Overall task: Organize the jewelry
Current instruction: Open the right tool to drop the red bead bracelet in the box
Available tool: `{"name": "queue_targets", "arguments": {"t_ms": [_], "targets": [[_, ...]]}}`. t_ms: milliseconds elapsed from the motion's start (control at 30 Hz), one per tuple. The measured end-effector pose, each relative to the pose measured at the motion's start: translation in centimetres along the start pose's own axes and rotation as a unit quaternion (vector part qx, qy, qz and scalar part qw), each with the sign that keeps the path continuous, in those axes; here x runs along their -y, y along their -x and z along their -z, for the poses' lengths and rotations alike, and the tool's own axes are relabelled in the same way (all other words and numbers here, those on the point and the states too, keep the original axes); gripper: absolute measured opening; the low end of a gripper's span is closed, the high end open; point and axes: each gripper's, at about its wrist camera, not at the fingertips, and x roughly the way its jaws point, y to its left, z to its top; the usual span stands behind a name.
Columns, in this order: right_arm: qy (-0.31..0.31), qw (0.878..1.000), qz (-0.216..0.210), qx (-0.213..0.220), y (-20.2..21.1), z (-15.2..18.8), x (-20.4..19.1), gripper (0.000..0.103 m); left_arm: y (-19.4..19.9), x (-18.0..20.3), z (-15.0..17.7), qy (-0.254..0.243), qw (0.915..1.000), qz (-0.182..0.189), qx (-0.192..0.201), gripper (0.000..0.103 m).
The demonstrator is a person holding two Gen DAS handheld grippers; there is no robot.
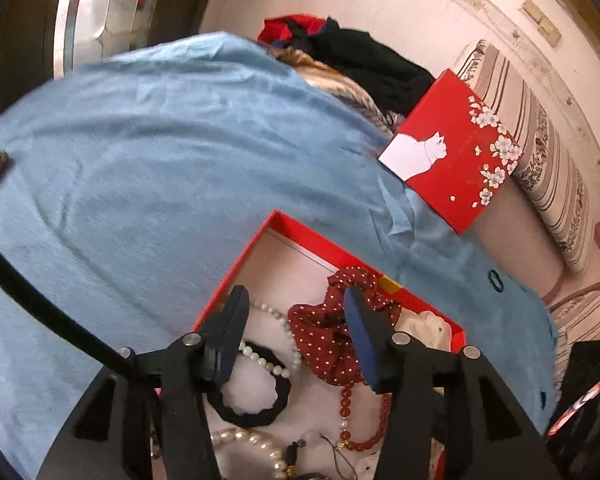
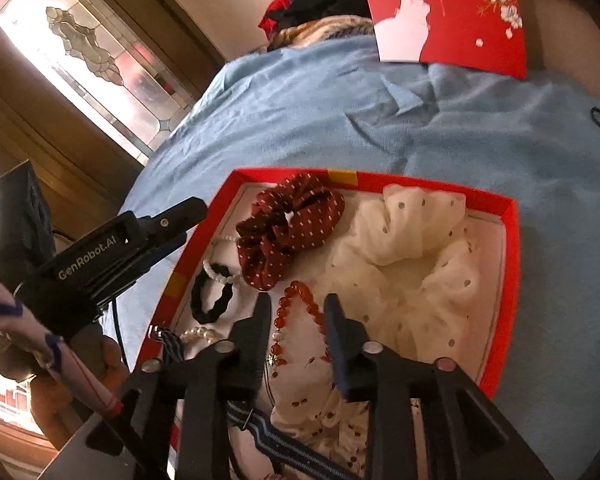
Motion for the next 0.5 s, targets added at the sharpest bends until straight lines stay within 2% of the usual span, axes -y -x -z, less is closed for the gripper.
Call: {"name": "queue_targets", "arguments": {"t_ms": [267, 333, 433, 500], "targets": [[0.059, 0.997, 0.027, 0.033, 5.3, 1.8, -0.9, 0.039, 2.8, 0.5, 1.7, -0.015, 0.9996, -0.008, 0.02, 0.05], [0.074, 0.996, 0.036, 0.041, 6.7, 2.4, -0.7, 0.042, 3.9, 0.9, 2.5, -0.018, 0.9993, -0.011, 0.031, 0.05], [0.092, 0.993, 0.056, 0.052, 9.2, 3.9, 0.4, 0.042, 5.5, 1.7, 3.9, -0.019, 0.9978, -0.017, 0.061, 0.057], [0.097, 0.991, 0.067, 0.055, 10.7, 4.8, 1.2, 0.042, 6.2, 2.3, 5.0, -0.032, 0.9961, -0.032, 0.075, 0.058]]}}
